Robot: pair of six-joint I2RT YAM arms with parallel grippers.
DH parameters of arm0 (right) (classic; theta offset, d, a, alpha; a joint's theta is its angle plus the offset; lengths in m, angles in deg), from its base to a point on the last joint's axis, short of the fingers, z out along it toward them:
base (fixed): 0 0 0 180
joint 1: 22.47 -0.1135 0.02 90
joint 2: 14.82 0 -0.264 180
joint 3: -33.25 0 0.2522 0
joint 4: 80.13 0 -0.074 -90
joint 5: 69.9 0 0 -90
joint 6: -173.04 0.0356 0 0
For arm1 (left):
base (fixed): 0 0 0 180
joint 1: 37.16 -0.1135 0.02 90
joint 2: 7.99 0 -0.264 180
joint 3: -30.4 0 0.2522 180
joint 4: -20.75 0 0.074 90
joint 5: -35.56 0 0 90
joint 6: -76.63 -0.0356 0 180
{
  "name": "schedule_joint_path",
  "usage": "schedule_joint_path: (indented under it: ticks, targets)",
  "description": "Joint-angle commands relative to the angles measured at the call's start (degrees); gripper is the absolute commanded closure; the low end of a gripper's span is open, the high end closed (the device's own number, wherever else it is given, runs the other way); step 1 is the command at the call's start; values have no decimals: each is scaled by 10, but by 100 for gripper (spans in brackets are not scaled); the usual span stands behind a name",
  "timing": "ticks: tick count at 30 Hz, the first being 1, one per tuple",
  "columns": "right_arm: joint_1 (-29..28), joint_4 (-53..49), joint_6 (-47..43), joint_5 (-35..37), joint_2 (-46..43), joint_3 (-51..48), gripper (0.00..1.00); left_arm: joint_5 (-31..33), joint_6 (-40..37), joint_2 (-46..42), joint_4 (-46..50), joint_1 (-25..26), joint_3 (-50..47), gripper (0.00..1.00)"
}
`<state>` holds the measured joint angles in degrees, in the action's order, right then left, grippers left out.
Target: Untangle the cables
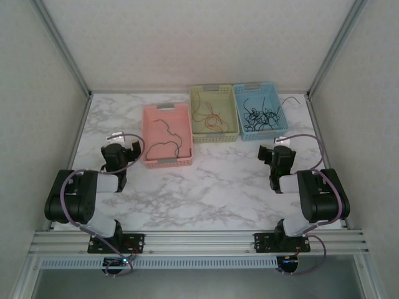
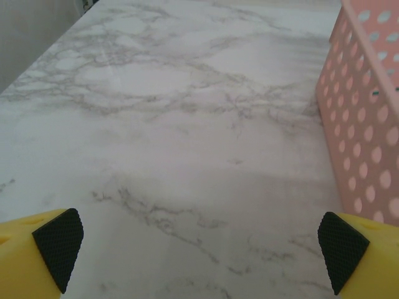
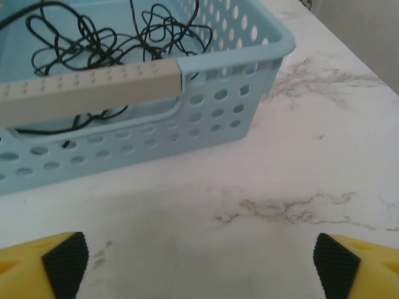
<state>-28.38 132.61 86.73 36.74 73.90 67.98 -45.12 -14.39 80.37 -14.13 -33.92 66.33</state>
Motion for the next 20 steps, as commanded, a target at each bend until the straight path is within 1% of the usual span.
schedule_joint_path:
  ticks: [1,20]
  targets:
    - [2,28,-6,-10,-4,6,1,-31,15,-2,2,-5,9,0]
    - [2,30,-8,-16,-3,7,1,-31,15,-3,5,-5,9,0]
